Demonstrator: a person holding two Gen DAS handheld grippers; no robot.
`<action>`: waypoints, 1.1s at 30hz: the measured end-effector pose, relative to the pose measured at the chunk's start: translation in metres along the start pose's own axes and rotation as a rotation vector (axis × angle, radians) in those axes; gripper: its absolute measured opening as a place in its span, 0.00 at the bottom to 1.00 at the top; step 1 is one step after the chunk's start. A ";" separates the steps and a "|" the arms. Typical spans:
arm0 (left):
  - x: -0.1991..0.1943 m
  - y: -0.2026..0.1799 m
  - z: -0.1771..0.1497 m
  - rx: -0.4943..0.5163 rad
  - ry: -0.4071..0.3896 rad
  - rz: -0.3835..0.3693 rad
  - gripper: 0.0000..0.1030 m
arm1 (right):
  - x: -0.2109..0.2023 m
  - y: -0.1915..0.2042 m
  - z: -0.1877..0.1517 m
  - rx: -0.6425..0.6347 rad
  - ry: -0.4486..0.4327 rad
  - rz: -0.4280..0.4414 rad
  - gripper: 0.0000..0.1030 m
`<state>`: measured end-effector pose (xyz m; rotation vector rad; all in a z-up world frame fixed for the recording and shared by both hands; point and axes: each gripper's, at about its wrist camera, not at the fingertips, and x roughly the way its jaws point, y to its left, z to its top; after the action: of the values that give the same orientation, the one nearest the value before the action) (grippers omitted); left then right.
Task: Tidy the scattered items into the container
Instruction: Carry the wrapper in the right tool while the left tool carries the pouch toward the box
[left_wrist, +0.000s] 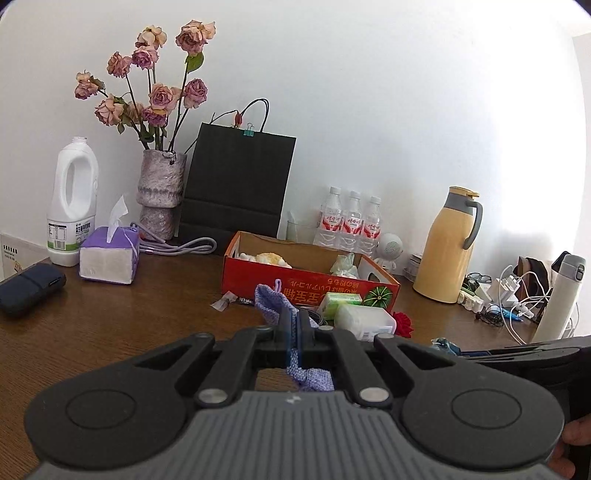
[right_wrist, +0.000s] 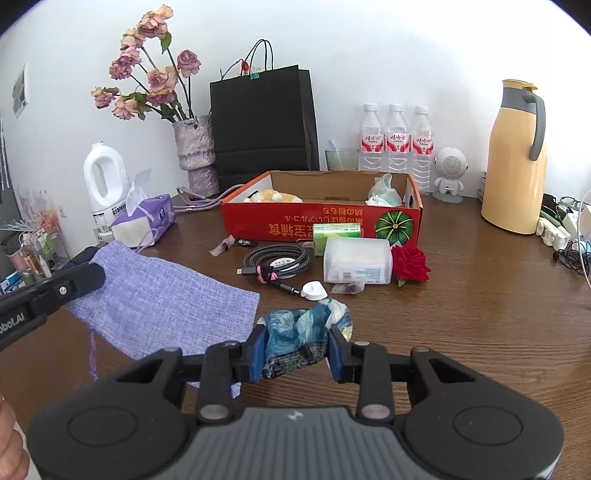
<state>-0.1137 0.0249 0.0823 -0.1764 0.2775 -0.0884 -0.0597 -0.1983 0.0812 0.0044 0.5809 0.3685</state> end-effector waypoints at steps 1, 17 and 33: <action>0.002 0.000 0.000 0.000 0.003 0.001 0.03 | 0.000 -0.002 0.001 0.003 -0.005 0.000 0.32; 0.030 -0.005 0.038 0.048 -0.022 0.014 0.03 | 0.030 -0.024 0.034 0.024 -0.061 0.013 0.32; 0.035 -0.007 0.039 0.032 0.003 0.027 0.03 | 0.035 -0.025 0.035 0.040 -0.073 0.050 0.32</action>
<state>-0.0700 0.0204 0.1113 -0.1410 0.2808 -0.0664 -0.0058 -0.2069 0.0890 0.0709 0.5169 0.4033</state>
